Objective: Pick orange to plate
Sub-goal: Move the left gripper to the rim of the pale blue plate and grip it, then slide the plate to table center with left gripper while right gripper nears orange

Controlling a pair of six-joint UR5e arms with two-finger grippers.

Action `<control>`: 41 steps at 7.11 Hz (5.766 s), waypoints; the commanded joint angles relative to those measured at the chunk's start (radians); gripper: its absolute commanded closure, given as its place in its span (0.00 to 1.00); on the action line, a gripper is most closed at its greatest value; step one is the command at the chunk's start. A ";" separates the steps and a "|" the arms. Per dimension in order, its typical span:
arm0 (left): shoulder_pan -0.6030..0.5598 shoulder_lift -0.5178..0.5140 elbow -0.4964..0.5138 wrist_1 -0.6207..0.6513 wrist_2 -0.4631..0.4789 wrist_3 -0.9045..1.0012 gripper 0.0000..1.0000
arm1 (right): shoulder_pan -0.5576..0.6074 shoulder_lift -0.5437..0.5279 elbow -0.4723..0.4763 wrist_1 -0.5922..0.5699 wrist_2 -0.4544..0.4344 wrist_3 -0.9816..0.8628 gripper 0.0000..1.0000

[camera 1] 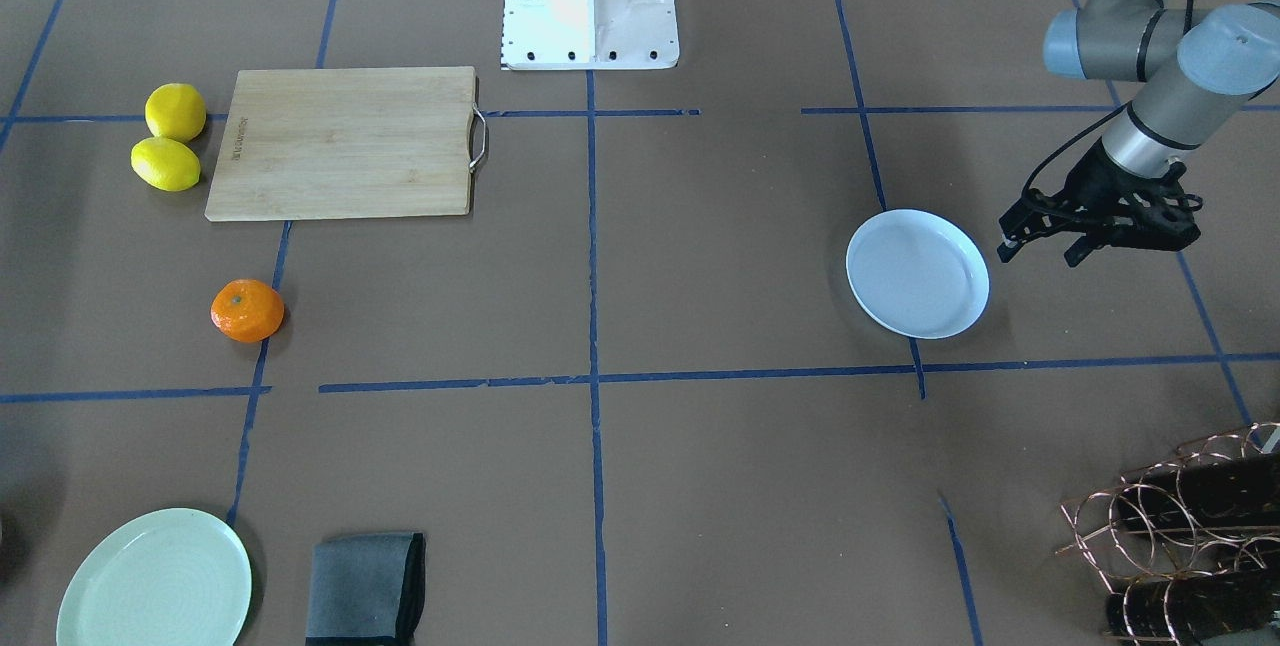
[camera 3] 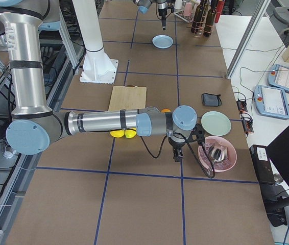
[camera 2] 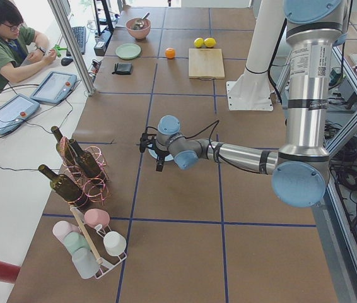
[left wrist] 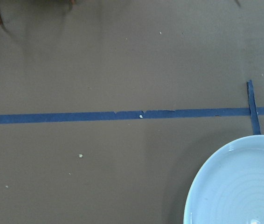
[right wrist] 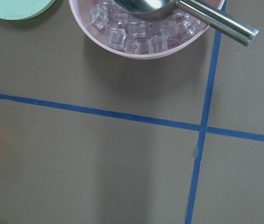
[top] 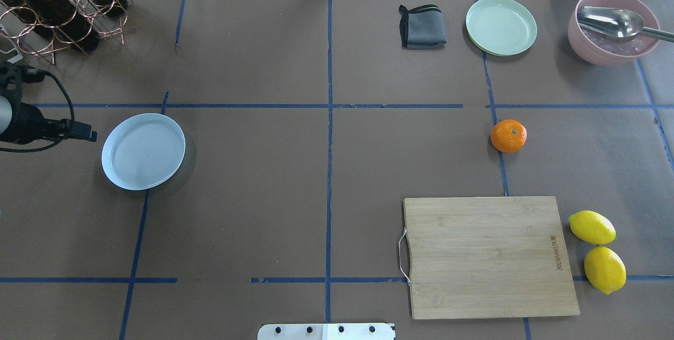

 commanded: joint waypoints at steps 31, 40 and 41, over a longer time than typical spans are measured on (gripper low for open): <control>0.525 -0.719 -0.055 0.519 0.299 -1.007 1.00 | -0.608 0.162 0.064 0.433 -0.342 0.977 0.00; 0.455 -0.607 0.069 0.345 0.327 -0.999 1.00 | -0.624 0.160 0.064 0.433 -0.357 0.977 0.00; 0.456 -0.607 0.069 0.345 0.327 -0.998 0.09 | -0.627 0.160 0.062 0.433 -0.357 0.977 0.00</control>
